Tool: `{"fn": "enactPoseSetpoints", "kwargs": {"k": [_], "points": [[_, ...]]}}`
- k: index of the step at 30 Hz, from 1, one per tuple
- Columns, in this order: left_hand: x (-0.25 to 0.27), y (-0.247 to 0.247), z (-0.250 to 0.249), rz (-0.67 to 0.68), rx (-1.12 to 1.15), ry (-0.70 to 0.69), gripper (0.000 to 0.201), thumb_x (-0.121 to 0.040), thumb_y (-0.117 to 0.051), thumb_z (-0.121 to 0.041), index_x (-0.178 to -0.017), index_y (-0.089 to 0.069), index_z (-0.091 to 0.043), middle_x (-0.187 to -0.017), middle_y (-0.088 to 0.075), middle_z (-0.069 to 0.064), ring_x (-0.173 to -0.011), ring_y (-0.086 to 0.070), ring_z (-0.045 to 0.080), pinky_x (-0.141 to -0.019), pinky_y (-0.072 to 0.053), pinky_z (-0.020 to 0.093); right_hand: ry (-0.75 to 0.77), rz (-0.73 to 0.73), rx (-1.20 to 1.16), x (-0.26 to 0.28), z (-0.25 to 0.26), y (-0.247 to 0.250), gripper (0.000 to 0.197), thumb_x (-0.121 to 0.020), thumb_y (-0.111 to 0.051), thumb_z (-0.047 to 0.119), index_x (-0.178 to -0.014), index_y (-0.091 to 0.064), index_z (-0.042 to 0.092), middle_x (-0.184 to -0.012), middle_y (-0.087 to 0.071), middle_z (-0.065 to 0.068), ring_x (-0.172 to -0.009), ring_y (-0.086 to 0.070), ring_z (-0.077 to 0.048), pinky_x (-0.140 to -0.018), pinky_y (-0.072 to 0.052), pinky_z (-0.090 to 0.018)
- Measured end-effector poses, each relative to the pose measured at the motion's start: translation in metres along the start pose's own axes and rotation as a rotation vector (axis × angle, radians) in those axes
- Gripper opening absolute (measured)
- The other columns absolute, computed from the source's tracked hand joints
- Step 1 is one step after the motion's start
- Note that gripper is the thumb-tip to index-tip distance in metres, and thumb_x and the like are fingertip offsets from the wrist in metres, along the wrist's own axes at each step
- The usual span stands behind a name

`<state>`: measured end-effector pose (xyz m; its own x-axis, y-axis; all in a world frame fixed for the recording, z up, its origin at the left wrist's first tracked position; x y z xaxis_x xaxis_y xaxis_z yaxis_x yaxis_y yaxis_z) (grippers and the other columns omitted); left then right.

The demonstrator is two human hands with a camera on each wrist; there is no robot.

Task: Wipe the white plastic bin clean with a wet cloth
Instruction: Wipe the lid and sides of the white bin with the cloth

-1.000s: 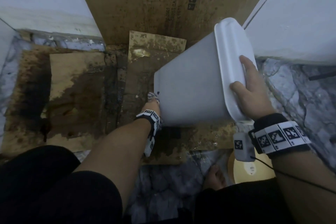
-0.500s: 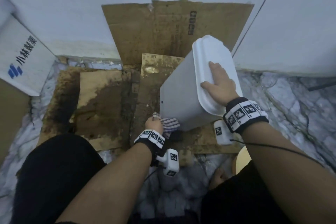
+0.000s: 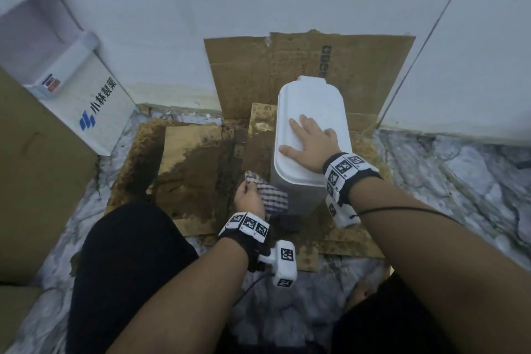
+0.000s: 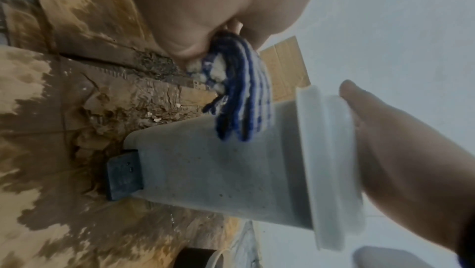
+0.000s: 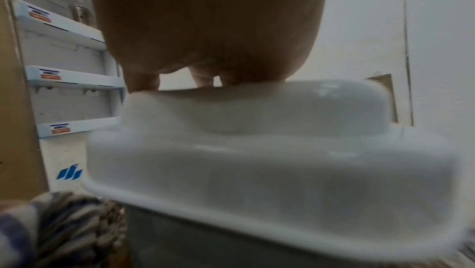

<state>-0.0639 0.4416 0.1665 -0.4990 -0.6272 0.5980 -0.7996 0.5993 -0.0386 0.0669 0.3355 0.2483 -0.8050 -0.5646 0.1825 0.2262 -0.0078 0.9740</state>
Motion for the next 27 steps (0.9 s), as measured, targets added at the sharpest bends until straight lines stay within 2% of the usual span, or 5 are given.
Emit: {"fn": "enactPoseSetpoints", "kwargs": {"k": [4,8,14,17,27], "points": [[0.008,0.003,0.001,0.025,0.207,0.097,0.033,-0.097,-0.050,-0.017,-0.126,-0.064,-0.010,-0.110,-0.069,0.009,-0.100,-0.066,0.028,-0.094,-0.053,0.044,0.109,-0.008,0.003,0.009,0.006,-0.007,0.071,-0.096,-0.030,0.061,-0.155,-0.010,0.027,-0.164,0.002,-0.002,-0.151,0.000,-0.023,-0.120,0.000,-0.045],[0.018,0.002,0.007,0.047,0.411,0.229,0.030,-0.094,-0.052,-0.022,-0.114,-0.069,-0.007,-0.108,-0.072,0.012,-0.093,-0.069,0.033,-0.090,-0.055,0.051,0.085,-0.043,0.063,0.016,-0.008,-0.020,0.070,-0.094,-0.016,0.067,-0.154,-0.005,0.035,-0.164,0.005,0.000,-0.151,0.004,-0.024,-0.118,0.006,-0.053],[0.022,-0.010,0.003,0.076,0.550,0.241,0.041,-0.097,-0.036,-0.008,-0.130,-0.060,-0.009,-0.119,-0.065,0.014,-0.104,-0.063,0.034,-0.088,-0.053,0.046,0.096,-0.035,0.076,0.003,-0.011,-0.018,0.070,-0.092,-0.015,0.069,-0.154,-0.003,0.037,-0.164,0.005,0.001,-0.151,0.003,-0.023,-0.118,0.004,-0.053],[0.021,-0.015,-0.002,0.152,0.534,0.198,0.047,-0.095,-0.032,-0.003,-0.133,-0.057,-0.015,-0.110,-0.066,0.010,-0.096,-0.063,0.029,-0.079,-0.053,0.040,0.095,-0.031,0.069,-0.008,-0.013,-0.011,0.070,-0.093,-0.015,0.070,-0.154,-0.005,0.038,-0.164,0.002,0.001,-0.151,0.001,-0.022,-0.118,0.002,-0.054],[0.003,-0.051,-0.025,0.371,0.256,-0.100,0.084,-0.082,-0.050,0.023,-0.153,-0.028,-0.016,-0.142,-0.053,0.011,-0.124,-0.055,0.028,-0.102,-0.047,0.048,0.079,0.039,0.009,-0.060,-0.022,0.034,0.070,-0.092,-0.020,0.070,-0.154,-0.014,0.037,-0.164,-0.007,-0.001,-0.150,-0.006,-0.021,-0.117,-0.006,-0.056]]}}
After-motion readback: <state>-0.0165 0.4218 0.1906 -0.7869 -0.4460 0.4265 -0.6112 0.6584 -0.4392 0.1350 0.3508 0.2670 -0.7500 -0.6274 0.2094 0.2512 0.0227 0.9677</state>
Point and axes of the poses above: each hand's wrist, its own x-axis away from the middle knuckle, its own y-axis out of the back of the hand, z = x × y, the point moved 1 cm from there along -x, towards the middle knuckle
